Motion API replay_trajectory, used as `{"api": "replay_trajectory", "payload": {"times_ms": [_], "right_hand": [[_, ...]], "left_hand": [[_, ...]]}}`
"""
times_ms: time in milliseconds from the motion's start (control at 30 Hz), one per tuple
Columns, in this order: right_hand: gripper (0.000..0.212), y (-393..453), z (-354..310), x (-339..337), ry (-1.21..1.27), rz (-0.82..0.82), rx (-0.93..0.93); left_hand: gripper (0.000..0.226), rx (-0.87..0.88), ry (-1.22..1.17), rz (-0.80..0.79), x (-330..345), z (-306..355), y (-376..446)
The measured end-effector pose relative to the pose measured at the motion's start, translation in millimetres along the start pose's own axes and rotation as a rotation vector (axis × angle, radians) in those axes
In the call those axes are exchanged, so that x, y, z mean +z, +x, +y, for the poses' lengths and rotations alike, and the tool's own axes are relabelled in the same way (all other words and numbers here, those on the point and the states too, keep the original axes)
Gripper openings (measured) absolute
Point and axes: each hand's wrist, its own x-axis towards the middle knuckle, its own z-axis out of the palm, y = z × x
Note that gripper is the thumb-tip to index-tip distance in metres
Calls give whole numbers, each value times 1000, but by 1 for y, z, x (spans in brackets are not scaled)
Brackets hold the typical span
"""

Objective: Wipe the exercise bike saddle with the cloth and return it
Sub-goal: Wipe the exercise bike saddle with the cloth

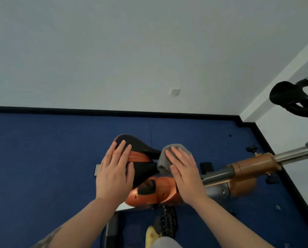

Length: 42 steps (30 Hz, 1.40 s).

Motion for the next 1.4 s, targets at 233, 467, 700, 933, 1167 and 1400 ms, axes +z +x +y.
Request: {"api": "replay_trajectory", "payload": {"times_ms": [233,467,700,933,1167,1400], "right_hand": [[52,33,-49,22,-205,4,-26],[57,38,-6,-14,-243,-226,-179],[52,78,-62,22,-226,-236,-95],[54,76,-33,-3,-128,-450,-262],[48,120,-73,26,53,-514,-285],[54,124,-37,14,154,-675,-443]], "left_hand": [[54,-62,-13,9,0,4,-1],[64,-241,-187,-9,3,3,-19],[57,-296,-275,47,7,5,-25],[59,-308,-254,4,2,8,-20],[64,-367,-251,101,7,12,-19],[64,-447,-297,102,10,17,-29]]}}
